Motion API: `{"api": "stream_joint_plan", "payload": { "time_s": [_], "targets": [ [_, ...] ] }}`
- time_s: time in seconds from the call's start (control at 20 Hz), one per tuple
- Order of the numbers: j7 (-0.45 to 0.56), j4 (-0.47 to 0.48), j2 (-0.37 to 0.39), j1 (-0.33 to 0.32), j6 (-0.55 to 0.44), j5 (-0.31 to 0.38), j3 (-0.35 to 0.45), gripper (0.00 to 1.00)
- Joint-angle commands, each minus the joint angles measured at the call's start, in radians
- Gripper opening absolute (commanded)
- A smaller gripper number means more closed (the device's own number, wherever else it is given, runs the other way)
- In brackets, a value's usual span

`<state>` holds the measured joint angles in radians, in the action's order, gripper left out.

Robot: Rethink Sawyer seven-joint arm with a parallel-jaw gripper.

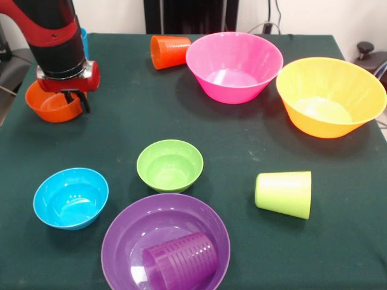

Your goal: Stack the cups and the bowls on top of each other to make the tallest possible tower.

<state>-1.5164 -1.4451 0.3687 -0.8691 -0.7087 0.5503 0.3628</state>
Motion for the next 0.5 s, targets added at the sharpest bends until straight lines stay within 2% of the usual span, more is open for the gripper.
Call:
{"api": "stream_joint_plan", "payload": {
  "time_s": [0.05,0.25,0.5],
  "targets": [
    [0.123,0.007,-0.046,0.036,0.042,0.059,0.068,0.0],
    [0.05,-0.011,0.035,0.095,-0.022,0.016,0.054,0.0],
    [0.005,0.033,0.056,0.156,-0.09,-0.019,0.039,0.0]
  ]
}}
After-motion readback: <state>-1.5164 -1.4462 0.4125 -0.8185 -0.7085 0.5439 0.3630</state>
